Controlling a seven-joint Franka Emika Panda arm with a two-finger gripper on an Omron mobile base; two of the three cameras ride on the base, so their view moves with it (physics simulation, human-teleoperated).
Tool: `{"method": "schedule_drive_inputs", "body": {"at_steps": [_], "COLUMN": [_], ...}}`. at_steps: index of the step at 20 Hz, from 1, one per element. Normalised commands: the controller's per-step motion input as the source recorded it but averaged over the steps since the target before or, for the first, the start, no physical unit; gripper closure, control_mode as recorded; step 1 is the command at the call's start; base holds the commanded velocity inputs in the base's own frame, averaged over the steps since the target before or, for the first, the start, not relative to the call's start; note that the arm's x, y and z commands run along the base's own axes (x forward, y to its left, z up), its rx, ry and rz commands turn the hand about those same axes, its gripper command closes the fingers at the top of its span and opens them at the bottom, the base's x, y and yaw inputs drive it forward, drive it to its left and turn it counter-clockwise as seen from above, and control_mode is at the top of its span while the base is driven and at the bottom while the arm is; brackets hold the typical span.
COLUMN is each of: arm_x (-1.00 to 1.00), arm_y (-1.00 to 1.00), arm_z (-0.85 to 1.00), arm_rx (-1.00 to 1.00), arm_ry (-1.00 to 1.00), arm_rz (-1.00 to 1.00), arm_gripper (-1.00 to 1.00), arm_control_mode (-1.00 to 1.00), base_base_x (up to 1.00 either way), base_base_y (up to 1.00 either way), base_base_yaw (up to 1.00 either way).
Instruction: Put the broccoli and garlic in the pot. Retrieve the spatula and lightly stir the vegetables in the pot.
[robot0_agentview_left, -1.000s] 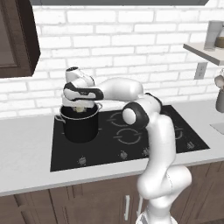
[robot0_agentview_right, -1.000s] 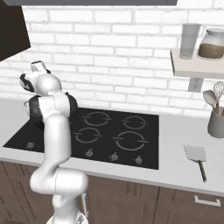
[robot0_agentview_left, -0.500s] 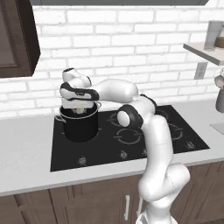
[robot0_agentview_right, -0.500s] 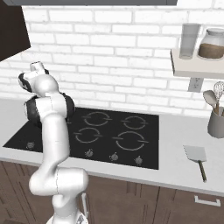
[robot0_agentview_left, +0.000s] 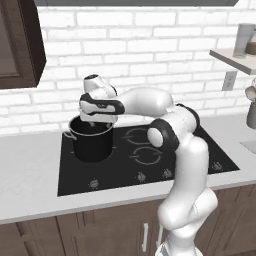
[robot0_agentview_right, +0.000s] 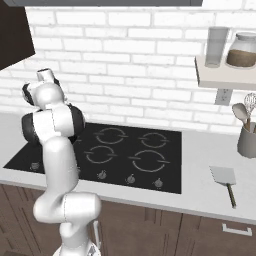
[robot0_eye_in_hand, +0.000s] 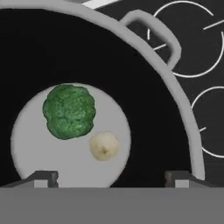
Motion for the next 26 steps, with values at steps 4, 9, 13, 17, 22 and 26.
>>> {"method": "schedule_drive_inputs", "body": {"at_steps": [4, 9, 13, 17, 22, 26], "arm_x": [-0.77, -0.45, -0.51, -0.65, -0.34, -0.29], "arm_y": [-0.50, -0.37, -0.80, -1.00, -1.00, -1.00], "arm_z": [0.96, 1.00, 0.79, 0.07, 0.00, 0.00], "arm_rx": [0.28, 0.27, 0.15, 0.07, 0.08, 0.17], "arm_ry": [-0.36, -0.31, -0.08, 0.02, 0.15, 0.18], "arm_rz": [0.03, 0.00, -0.10, -0.36, -0.50, -0.51], "arm_gripper": [-1.00, -1.00, -1.00, -1.00, -1.00, -1.00], "arm_control_mode": [-1.00, -1.00, -1.00, -1.00, -1.00, -1.00], "base_base_x": [0.00, 0.00, 0.00, 0.00, 0.00, 0.00], "base_base_y": [0.00, 0.00, 0.00, 0.00, 0.00, 0.00], "base_base_yaw": [0.00, 0.00, 0.00, 0.00, 0.00, 0.00]}}
